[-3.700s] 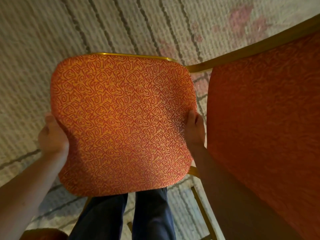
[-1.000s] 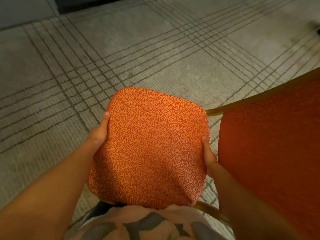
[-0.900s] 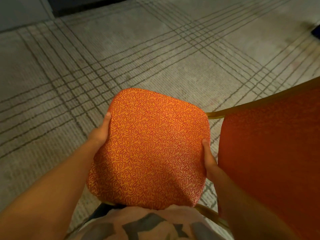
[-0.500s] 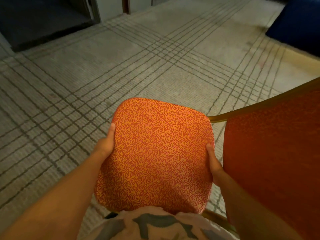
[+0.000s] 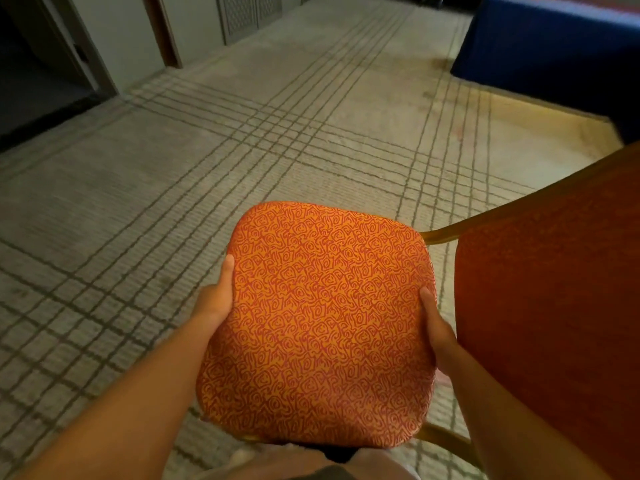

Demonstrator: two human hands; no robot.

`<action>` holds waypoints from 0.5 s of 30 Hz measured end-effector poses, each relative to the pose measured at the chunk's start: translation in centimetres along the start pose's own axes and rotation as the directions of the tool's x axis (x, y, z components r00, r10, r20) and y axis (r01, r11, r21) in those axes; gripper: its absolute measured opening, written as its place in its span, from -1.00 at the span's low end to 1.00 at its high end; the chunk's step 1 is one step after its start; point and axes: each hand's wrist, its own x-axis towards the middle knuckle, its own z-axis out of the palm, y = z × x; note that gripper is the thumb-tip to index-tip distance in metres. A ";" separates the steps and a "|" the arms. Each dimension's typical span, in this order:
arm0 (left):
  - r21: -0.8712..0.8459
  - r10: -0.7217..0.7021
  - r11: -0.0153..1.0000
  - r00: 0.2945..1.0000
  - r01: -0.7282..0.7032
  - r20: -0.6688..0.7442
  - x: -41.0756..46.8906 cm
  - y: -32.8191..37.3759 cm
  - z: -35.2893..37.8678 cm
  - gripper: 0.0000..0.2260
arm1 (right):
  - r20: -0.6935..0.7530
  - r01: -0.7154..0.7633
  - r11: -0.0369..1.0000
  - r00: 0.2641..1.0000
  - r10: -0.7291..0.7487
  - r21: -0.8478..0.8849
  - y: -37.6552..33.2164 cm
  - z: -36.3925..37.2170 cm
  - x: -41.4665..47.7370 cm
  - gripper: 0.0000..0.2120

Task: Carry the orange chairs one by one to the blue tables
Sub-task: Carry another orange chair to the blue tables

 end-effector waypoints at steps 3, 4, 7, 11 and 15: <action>0.016 0.017 1.000 1.000 -0.018 0.023 4.5 4.9 1.8 -0.05 | -0.026 -0.003 1.000 1.000 0.003 -0.002 -3.9 0.5 4.6 0.23; 0.026 0.012 1.000 1.000 -0.013 0.019 6.3 6.6 2.5 -0.04 | -0.033 -0.009 1.000 0.999 0.009 -0.003 -5.3 0.6 6.3 0.24; 0.016 0.019 1.000 1.000 -0.019 0.023 11.2 13.2 4.3 -0.04 | -0.048 -0.031 0.999 0.998 0.030 -0.020 -10.9 0.4 12.4 0.25; -0.022 -0.016 1.000 0.999 0.017 0.052 16.9 20.2 6.7 -0.03 | -0.043 -0.069 0.997 0.997 0.067 -0.035 -17.4 0.0 20.1 0.28; 0.016 -0.045 0.999 0.999 0.045 0.014 22.0 25.9 7.3 -0.04 | -0.028 -0.101 0.994 0.995 0.100 -0.042 -21.8 1.9 25.9 0.27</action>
